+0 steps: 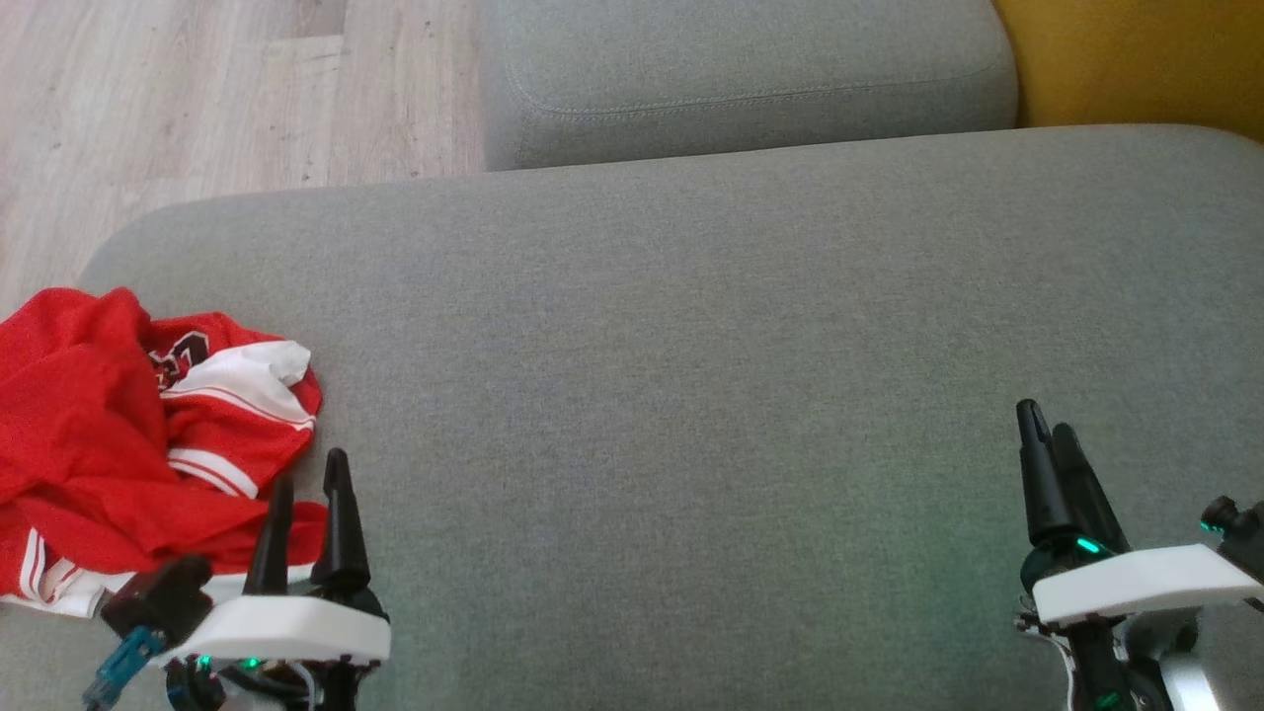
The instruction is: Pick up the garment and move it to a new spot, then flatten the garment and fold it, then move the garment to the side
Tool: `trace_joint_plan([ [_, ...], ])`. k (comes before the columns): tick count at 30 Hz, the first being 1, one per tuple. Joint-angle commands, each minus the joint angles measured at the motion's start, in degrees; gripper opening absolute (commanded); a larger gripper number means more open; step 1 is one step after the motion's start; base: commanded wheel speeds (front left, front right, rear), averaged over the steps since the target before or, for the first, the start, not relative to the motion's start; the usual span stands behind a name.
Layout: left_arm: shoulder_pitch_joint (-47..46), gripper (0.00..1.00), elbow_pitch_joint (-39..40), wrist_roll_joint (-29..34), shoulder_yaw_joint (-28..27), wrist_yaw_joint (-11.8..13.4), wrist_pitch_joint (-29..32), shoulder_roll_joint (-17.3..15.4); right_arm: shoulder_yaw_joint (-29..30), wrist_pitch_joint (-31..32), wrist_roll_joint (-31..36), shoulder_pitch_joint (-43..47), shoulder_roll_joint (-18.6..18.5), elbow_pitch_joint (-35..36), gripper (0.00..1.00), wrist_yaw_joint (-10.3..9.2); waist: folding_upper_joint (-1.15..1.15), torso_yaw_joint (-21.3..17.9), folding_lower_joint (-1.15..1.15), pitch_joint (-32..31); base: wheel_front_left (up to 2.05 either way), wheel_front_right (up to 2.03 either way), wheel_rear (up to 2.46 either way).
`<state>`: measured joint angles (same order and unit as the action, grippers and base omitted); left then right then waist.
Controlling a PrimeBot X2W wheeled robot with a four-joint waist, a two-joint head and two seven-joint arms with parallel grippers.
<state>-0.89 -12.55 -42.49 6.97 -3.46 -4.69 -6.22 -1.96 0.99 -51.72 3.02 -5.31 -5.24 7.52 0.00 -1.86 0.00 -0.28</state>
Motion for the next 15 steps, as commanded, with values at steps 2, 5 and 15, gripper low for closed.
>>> trace_joint_plan([
  [2,-2.83,1.00,1.82,2.42,-0.64,0.53,-0.83,-1.28,-1.03,-0.62,2.11,-0.84,-1.07,2.81,1.00,-0.02,0.00,-0.02,0.00,-0.03,0.00,0.00,0.00],
  [5,-2.84,1.00,1.78,4.53,-0.23,0.95,-1.34,-1.68,-1.19,-0.66,4.06,-0.53,-1.06,3.43,1.00,-0.02,0.00,-0.09,0.00,-0.08,0.00,0.00,0.00],
  [15,-2.80,1.00,1.44,11.48,0.95,2.31,-3.21,-2.46,-2.51,-1.00,10.61,0.29,-1.10,5.67,1.00,-0.02,0.00,-0.23,0.00,-0.20,0.00,0.00,0.00],
])
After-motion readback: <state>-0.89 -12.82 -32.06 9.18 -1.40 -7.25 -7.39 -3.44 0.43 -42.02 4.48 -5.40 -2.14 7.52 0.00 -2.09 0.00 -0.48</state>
